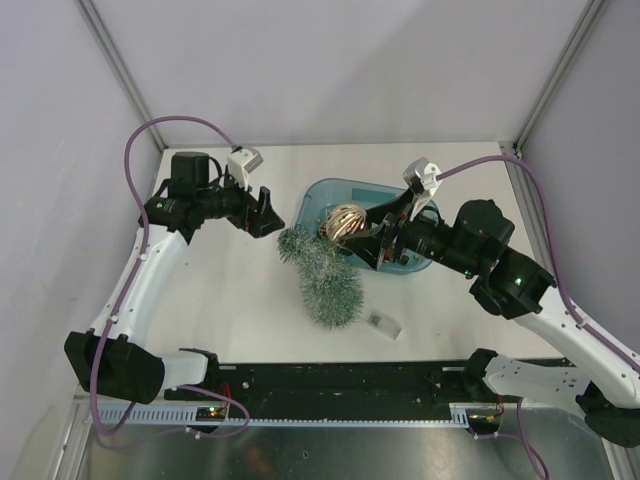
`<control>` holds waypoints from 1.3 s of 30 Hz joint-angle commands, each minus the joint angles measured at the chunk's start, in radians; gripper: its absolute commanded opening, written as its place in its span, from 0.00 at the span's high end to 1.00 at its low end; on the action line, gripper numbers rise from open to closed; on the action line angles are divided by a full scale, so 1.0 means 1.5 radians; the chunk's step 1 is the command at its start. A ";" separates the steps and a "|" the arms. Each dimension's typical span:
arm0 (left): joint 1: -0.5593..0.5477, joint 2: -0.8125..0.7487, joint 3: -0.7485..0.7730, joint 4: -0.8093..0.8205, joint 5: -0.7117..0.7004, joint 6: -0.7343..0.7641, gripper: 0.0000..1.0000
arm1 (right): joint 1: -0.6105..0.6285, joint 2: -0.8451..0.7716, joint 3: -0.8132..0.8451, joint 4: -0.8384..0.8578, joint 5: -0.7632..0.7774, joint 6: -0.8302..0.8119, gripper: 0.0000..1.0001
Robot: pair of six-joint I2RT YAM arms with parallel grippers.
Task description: Decorate the small christmas tree
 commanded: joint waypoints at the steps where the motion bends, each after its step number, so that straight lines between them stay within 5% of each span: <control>1: 0.004 -0.010 0.014 0.000 0.022 -0.015 0.00 | 0.003 0.003 0.002 0.048 -0.011 0.006 0.63; 39: 0.004 -0.017 0.008 0.000 0.027 -0.017 0.00 | -0.021 0.004 -0.032 0.095 -0.006 0.011 0.58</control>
